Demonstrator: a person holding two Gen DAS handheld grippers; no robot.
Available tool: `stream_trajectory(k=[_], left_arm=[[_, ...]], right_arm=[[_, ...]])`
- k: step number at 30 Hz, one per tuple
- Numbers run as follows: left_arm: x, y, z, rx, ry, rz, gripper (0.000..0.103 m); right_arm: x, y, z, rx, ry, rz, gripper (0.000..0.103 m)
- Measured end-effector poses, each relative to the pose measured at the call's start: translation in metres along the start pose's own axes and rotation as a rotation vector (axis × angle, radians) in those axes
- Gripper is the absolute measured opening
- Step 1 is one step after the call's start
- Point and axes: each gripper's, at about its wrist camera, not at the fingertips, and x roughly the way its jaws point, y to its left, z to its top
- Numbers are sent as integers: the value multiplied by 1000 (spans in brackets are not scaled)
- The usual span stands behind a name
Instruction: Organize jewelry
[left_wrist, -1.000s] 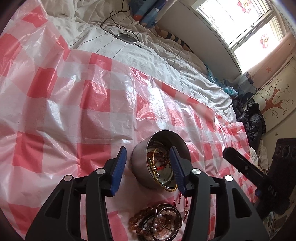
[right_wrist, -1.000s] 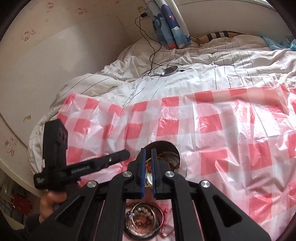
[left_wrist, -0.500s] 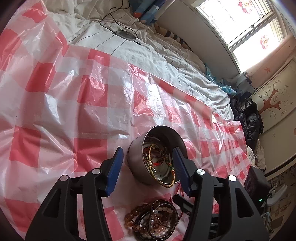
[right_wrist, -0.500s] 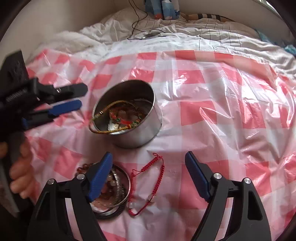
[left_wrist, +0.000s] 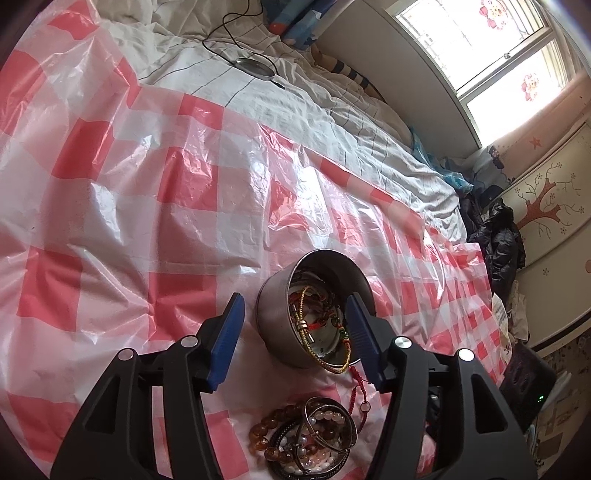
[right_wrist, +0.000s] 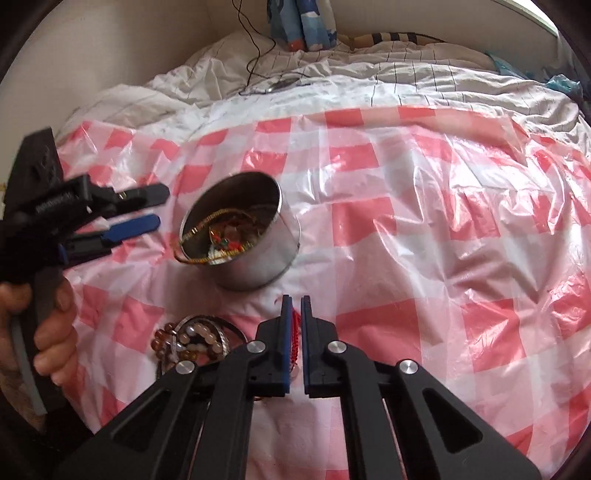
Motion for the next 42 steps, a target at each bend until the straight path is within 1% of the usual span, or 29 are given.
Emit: stream_trajectory(k=[3, 6, 7, 8, 9, 10, 11, 13, 14, 15, 16, 17, 18, 19, 20, 21, 22, 26, 30, 34, 37, 40, 42], left_arm=[[0, 1, 1, -4, 0, 1, 55], [0, 1, 1, -5, 0, 0, 55], [0, 1, 1, -6, 0, 0, 55], [0, 1, 1, -6, -1, 0, 55], [0, 1, 1, -7, -1, -2, 55], [0, 0, 0, -7, 0, -3, 56], [0, -1, -1, -5, 1, -4, 56], [1, -2, -2, 2, 5, -4, 56], [1, -3, -3, 5, 7, -3, 56], [1, -3, -3, 5, 8, -2, 57], [1, -2, -3, 4, 9, -2, 57], [2, -2, -3, 3, 10, 0, 57], [2, -1, -3, 2, 11, 0, 57], [2, -2, -3, 2, 11, 0, 57], [2, -1, -3, 2, 11, 0, 57], [2, -2, -3, 3, 11, -1, 57], [2, -1, -3, 2, 12, -2, 57], [2, -1, -2, 6, 15, 3, 57], [2, 0, -1, -6, 11, 6, 58], [2, 0, -1, -4, 12, 7, 58], [2, 1, -1, -5, 11, 8, 59], [1, 3, -1, -10, 9, 11, 59], [0, 5, 0, -12, 7, 15, 59]], right_arm=[[-14, 12, 20, -17, -41, 21, 5], [-13, 21, 31, -39, -18, 2, 5], [-8, 22, 31, -46, 2, -14, 8], [-2, 23, 25, -54, 26, -32, 28], [5, 20, 22, -55, 40, -42, 66], [13, 17, 15, -52, 54, -47, 75], [23, 13, 7, -43, 83, -49, 76], [41, 8, -3, -31, 123, -61, 75], [51, 8, -7, -48, 138, -92, 73], [59, 9, -12, -81, 151, -140, 56], [62, 12, -15, -119, 150, -178, 48], [61, 16, -17, -146, 144, -187, 43], [59, 20, -18, -172, 142, -205, 25], [56, 23, -20, -202, 137, -231, 19], [53, 23, -22, -206, 132, -232, 9], [49, 19, -23, -184, 129, -212, 5], [45, 14, -24, -154, 126, -188, 5], [23, -9, -21, 11, 92, -35, 5], [-3, -6, -5, 62, 21, 52, 5], [-20, 9, 29, 51, -57, 99, 5], [-21, 22, 53, 41, -95, 120, 5], [-9, 32, 73, 24, -110, 102, 5], [14, 33, 82, 19, -72, 97, 5]])
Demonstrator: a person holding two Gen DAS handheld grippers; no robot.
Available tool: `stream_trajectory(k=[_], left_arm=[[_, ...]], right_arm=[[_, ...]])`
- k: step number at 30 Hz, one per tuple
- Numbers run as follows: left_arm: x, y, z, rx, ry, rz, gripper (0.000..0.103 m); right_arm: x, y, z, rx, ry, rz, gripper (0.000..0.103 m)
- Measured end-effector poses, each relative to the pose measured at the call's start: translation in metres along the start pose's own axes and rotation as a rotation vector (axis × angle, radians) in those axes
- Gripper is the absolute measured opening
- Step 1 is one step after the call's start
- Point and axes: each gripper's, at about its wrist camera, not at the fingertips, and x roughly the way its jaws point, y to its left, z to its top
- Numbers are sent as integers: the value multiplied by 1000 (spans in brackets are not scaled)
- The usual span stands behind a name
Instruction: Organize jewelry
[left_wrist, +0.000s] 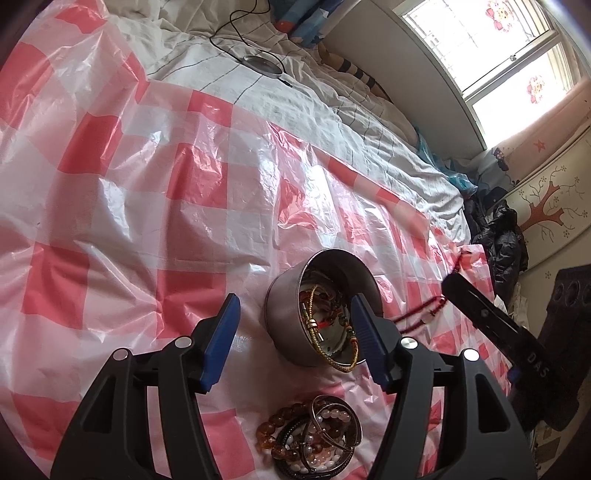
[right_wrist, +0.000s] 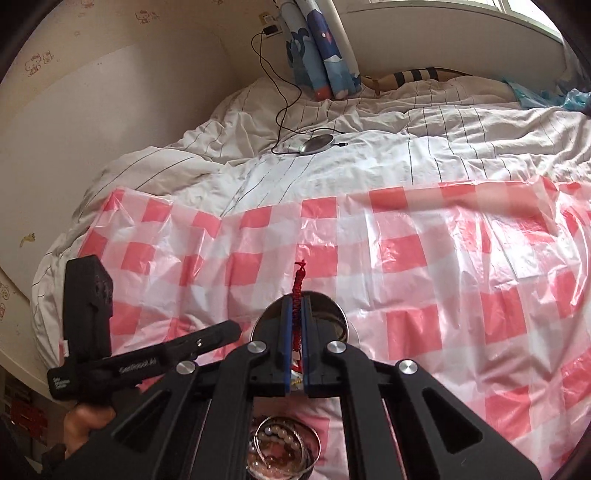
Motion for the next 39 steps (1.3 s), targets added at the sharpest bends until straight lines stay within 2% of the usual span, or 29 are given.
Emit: stream_trajectory(k=[1, 2, 3, 4, 5, 10, 14, 17, 19, 22, 26, 29, 32, 39], left_arm=[[-1, 0, 0, 1, 0, 1, 59], [-1, 1, 0, 6, 2, 2, 59], [-2, 1, 0, 13, 6, 5, 60], [-3, 0, -1, 24, 10, 8, 60], [-5, -1, -1, 39, 15, 11, 60], [-15, -6, -13, 149, 55, 38, 64], [-23, -6, -25, 206, 89, 48, 64], [-22, -7, -33, 232, 137, 27, 66], [-16, -8, -39, 230, 175, 26, 66], [-3, -13, -49, 234, 233, 10, 66], [9, -25, -62, 282, 257, 62, 66], [16, -29, -68, 292, 279, 68, 66], [21, -36, -72, 300, 292, 61, 66], [31, -45, -73, 302, 305, 68, 66]], right_arm=[[15, -1, 1, 1, 44, -6, 5], [26, -3, -2, 8, 73, -18, 13], [33, -5, -5, 23, 87, -23, 43], [32, -8, -12, 34, 70, -19, 57], [27, -9, -17, 38, 41, -22, 63], [-15, -20, -54, 81, -49, -18, 67], [-38, -9, -98, -2, -65, -24, 76], [-45, -22, -120, 111, -55, 15, 84], [-48, -30, -124, 161, -65, 16, 84], [-54, -47, -122, 237, -100, 12, 94], [-51, -77, -125, 376, -85, 42, 94], [-50, -93, -128, 452, -81, 60, 94], [-48, -100, -130, 495, -72, 73, 94], [-44, -100, -130, 502, -53, 71, 94]])
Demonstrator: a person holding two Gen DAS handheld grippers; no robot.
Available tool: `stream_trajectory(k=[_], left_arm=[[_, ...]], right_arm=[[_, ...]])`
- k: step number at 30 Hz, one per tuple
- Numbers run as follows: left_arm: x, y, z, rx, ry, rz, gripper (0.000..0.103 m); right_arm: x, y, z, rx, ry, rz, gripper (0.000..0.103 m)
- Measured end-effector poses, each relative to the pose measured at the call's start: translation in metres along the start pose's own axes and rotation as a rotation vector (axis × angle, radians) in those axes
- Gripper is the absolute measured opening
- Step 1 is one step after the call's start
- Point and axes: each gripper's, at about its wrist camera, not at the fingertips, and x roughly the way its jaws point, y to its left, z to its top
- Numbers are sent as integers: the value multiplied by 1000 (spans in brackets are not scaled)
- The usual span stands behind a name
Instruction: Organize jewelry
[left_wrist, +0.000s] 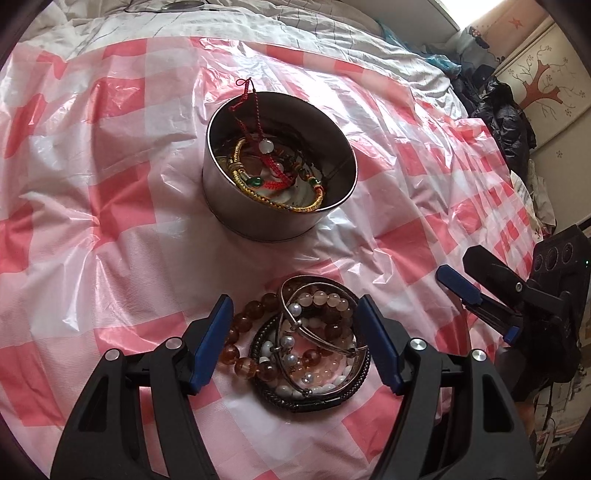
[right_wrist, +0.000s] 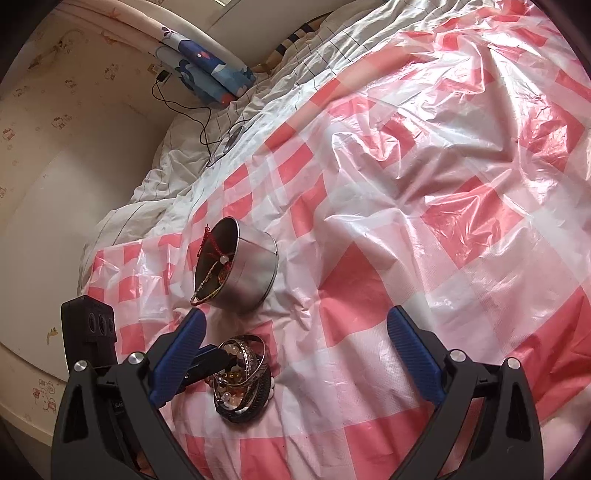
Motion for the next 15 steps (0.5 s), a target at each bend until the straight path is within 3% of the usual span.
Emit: stream_trajectory(k=[6, 8, 11, 15], left_arm=[[-12, -11, -1, 46, -34, -2, 66], [-19, -17, -4, 110, -63, 52, 66], [-24, -20, -10, 186, -73, 74, 66], [-34, -39, -27, 413, -158, 190, 71]], right_arm=[[0, -3, 1, 12, 1, 10, 94], [1, -4, 1, 14, 3, 9, 94], [1, -4, 2, 17, 4, 11, 94], [1, -5, 2, 22, 5, 13, 94]])
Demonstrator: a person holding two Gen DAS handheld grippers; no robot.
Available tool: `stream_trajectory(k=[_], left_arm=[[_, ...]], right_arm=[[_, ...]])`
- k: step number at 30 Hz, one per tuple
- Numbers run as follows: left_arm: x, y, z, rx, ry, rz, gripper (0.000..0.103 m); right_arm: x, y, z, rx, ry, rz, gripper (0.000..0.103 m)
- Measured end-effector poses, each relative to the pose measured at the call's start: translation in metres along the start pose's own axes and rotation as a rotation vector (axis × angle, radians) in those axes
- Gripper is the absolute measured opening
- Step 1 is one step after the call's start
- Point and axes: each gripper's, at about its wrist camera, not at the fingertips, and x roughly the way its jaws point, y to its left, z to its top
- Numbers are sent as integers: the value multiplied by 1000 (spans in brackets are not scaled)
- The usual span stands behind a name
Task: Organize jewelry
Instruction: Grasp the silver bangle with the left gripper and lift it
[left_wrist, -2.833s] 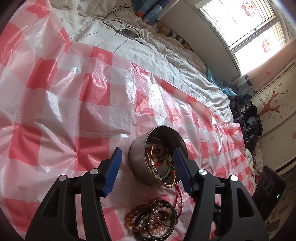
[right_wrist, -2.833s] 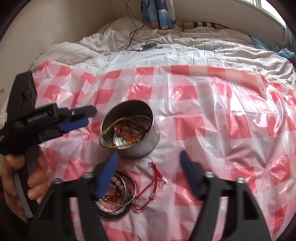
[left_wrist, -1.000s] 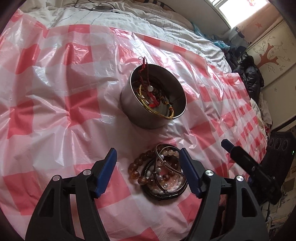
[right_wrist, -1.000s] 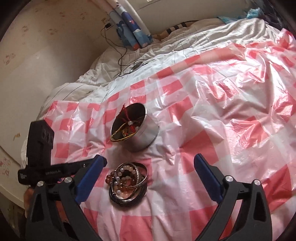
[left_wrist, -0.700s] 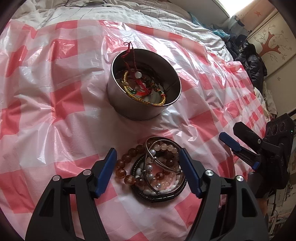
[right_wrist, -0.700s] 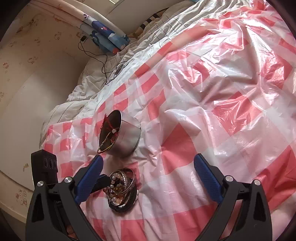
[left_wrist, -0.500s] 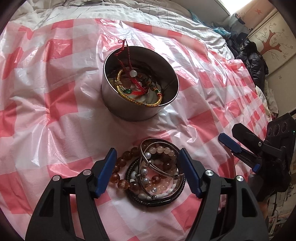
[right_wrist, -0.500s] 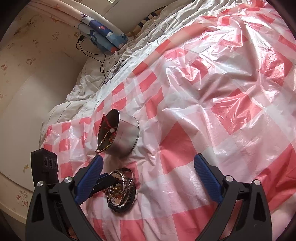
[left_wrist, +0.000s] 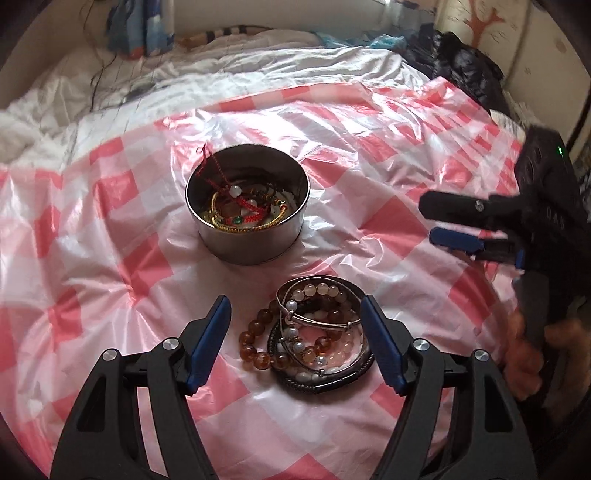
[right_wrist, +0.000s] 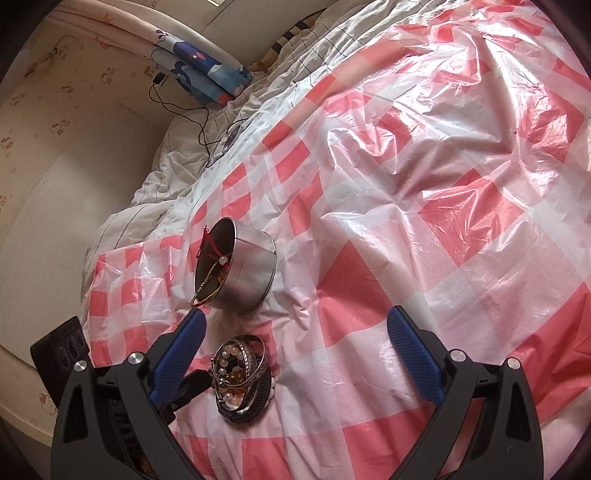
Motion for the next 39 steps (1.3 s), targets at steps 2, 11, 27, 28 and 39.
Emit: stream_trajectory(k=[2, 11, 27, 28, 39], left_arm=[[-4, -10, -6, 117, -32, 86, 73], [2, -33, -20, 375, -30, 253, 73], [25, -68, -17, 631, -49, 350, 25], [26, -66, -15, 604, -35, 347, 15], [0, 15, 8, 52, -51, 27, 7]], right_arm=[[0, -1, 0, 4, 1, 4, 94], [0, -3, 0, 19, 6, 13, 95], [1, -4, -1, 30, 14, 11, 96], [1, -4, -3, 30, 15, 12, 96], [1, 12, -6, -46, 29, 31, 95]])
